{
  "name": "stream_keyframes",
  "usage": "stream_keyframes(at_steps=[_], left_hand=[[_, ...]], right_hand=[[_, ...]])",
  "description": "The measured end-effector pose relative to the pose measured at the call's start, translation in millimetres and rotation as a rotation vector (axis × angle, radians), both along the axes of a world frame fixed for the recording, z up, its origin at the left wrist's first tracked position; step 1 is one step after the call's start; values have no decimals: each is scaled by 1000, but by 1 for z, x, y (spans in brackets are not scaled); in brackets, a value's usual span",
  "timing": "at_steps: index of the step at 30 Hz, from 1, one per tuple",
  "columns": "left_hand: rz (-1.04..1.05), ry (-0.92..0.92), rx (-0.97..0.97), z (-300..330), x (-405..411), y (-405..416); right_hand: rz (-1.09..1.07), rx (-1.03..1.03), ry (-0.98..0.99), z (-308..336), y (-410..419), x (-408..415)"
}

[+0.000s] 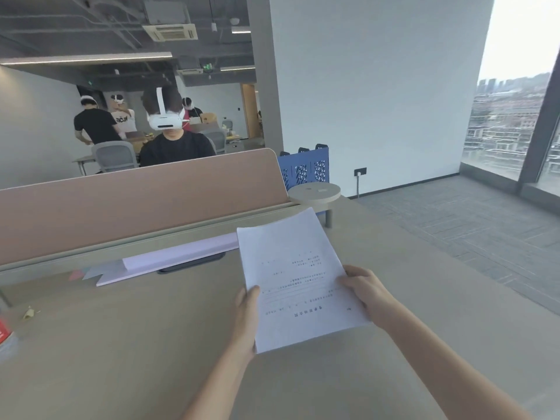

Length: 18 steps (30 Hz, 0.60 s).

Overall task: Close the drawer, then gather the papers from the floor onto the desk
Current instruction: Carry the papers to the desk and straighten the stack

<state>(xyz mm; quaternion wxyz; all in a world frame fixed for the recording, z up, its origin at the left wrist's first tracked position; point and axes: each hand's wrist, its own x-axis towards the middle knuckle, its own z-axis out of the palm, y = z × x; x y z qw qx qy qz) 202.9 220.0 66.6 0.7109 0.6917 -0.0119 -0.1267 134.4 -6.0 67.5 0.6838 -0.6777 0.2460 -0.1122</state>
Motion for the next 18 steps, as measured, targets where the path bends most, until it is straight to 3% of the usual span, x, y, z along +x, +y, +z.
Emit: stream_keyframes(at_steps=[12, 18], left_hand=[[-29, -130, 178, -21, 24, -117], [-117, -322, 385, -42, 48, -159]], right_hand=[[-103, -66, 107, -10, -108, -9], [-149, -126, 152, -17, -155, -1]])
